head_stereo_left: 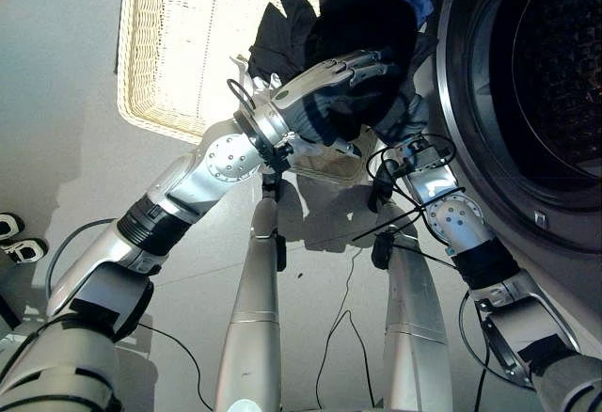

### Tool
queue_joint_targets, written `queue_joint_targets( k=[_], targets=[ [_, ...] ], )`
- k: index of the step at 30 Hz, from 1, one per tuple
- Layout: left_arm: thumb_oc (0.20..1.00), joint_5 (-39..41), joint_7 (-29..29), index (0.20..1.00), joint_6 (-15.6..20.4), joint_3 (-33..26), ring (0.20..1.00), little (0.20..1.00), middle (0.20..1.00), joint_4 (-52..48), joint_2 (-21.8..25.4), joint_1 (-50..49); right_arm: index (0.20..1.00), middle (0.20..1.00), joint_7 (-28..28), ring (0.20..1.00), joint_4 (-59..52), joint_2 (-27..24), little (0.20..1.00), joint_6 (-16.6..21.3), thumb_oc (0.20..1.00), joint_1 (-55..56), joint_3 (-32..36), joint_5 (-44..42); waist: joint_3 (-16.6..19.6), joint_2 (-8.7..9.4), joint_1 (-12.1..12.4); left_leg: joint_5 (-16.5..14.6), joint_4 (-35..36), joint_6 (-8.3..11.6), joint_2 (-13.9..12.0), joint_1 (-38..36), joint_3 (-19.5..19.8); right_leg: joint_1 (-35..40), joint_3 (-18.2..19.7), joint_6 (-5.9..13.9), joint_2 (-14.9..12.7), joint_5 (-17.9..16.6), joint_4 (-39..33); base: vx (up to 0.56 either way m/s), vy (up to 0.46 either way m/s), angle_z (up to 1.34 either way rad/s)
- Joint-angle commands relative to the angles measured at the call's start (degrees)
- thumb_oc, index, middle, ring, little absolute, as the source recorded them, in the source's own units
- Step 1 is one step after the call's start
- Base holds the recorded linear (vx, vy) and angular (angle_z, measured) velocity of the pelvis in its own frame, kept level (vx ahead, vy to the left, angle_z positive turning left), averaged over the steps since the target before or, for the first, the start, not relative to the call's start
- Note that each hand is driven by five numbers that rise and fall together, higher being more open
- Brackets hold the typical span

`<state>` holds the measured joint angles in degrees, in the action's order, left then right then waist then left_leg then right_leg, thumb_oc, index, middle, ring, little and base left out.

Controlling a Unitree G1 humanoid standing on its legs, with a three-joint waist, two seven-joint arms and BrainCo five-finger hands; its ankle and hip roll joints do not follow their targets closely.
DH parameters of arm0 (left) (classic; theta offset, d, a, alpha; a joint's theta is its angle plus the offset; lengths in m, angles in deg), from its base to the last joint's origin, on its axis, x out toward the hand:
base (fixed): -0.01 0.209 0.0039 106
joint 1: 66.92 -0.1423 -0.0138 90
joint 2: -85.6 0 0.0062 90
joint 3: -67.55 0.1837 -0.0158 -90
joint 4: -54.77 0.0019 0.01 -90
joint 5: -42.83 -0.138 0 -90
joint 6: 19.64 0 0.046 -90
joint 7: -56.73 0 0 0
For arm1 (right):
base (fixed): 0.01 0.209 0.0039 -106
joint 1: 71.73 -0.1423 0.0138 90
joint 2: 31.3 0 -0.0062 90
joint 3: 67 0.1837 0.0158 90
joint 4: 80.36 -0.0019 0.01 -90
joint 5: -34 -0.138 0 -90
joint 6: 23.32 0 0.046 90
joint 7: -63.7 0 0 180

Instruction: Put the clothes into the washing machine.

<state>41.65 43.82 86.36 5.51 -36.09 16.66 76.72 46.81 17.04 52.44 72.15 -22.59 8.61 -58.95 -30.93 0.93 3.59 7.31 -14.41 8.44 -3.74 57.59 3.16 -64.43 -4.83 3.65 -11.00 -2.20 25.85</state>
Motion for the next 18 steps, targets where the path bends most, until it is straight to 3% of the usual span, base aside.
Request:
queue_joint_targets(
  k=[1,2,3,5,9,12,18],
  targets=[
    [1.000,7.8,-12.3,1.000,-2.2,-1.9,1.000,1.000,1.000,-0.9,-1.4,-4.4,0.200,0.200,-4.5,0.200,-9.5,-1.3,0.200,3.6,0.200,-1.5,4.6,-4.8,1.1,-4.26,-2.6,-0.7,-2.3,-3.74,4.2,0.5,-0.4,3.7,-4.0,5.20,1.5,-6.3,-6.1,0.00,0.000,0.00],
    [1.000,7.8,-12.3,1.000,-2.2,-1.9,1.000,1.000,1.000,-0.9,-1.4,-4.4,0.200,0.200,-4.5,0.200,-9.5,-1.3,0.200,3.6,0.200,-1.5,4.6,-4.8,1.1,-4.26,-2.6,-0.7,-2.3,-3.74,4.2,0.5,-0.4,3.7,-4.0,5.20,1.5,-6.3,-6.1,0.00,0.000,0.00],
    [1.000,11.3,-17.8,1.000,-4.6,-1.0,1.000,1.000,1.000,-1.6,-2.6,-4.5,0.200,0.200,-4.2,0.200,-9.5,-0.7,0.200,4.1,0.200,-1.7,4.6,-6.1,1.1,-4.35,-2.9,-0.6,-2.1,-3.80,4.1,0.4,-0.7,3.8,-3.7,5.12,1.7,-6.4,-6.2,0.00,0.000,0.00],
    [1.000,12.0,-18.9,1.000,-5.0,-0.8,1.000,1.000,1.000,-1.6,-2.8,-4.4,0.200,0.200,-4.2,0.200,-9.4,-0.7,0.200,4.2,0.200,-1.8,4.7,-6.2,1.1,-4.35,-2.9,-0.6,-2.1,-3.82,4.1,0.3,-0.7,3.8,-3.7,5.12,1.8,-6.5,-6.2,0.00,0.000,0.00],
    [1.000,16.2,-25.2,1.000,-9.1,1.0,1.000,1.000,1.000,-1.6,-3.3,-2.9,0.200,0.200,-4.1,0.200,-8.8,-1.2,0.200,5.0,0.200,-3.1,4.7,-7.5,1.1,-4.25,-3.4,-0.6,-1.9,-3.76,4.0,0.2,-1.0,4.1,-3.3,5.00,2.0,-6.7,-6.9,0.00,0.008,-0.04],
    [1.000,15.6,-26.9,1.000,-10.5,1.4,1.000,1.000,1.000,-1.2,-2.9,-2.4,0.200,0.200,-4.6,0.200,-7.8,-2.1,0.200,5.6,0.200,-3.8,5.0,-8.4,1.1,-4.27,-3.5,-0.6,-1.9,-3.71,4.1,0.0,-0.9,4.3,-3.2,5.01,2.1,-6.9,-7.1,0.00,-0.005,-0.05],
    [1.000,14.2,-22.3,1.000,-11.4,2.2,1.000,1.000,1.000,-0.1,-1.2,-1.7,0.200,0.200,-3.7,0.200,-8.3,-2.6,0.200,6.5,0.200,-3.8,5.2,-8.4,1.1,-4.23,-3.6,-0.5,-1.8,-3.90,4.1,0.0,-1.0,4.6,-3.0,4.89,2.4,-7.1,-7.6,0.00,-0.001,-0.02]
  ],
)
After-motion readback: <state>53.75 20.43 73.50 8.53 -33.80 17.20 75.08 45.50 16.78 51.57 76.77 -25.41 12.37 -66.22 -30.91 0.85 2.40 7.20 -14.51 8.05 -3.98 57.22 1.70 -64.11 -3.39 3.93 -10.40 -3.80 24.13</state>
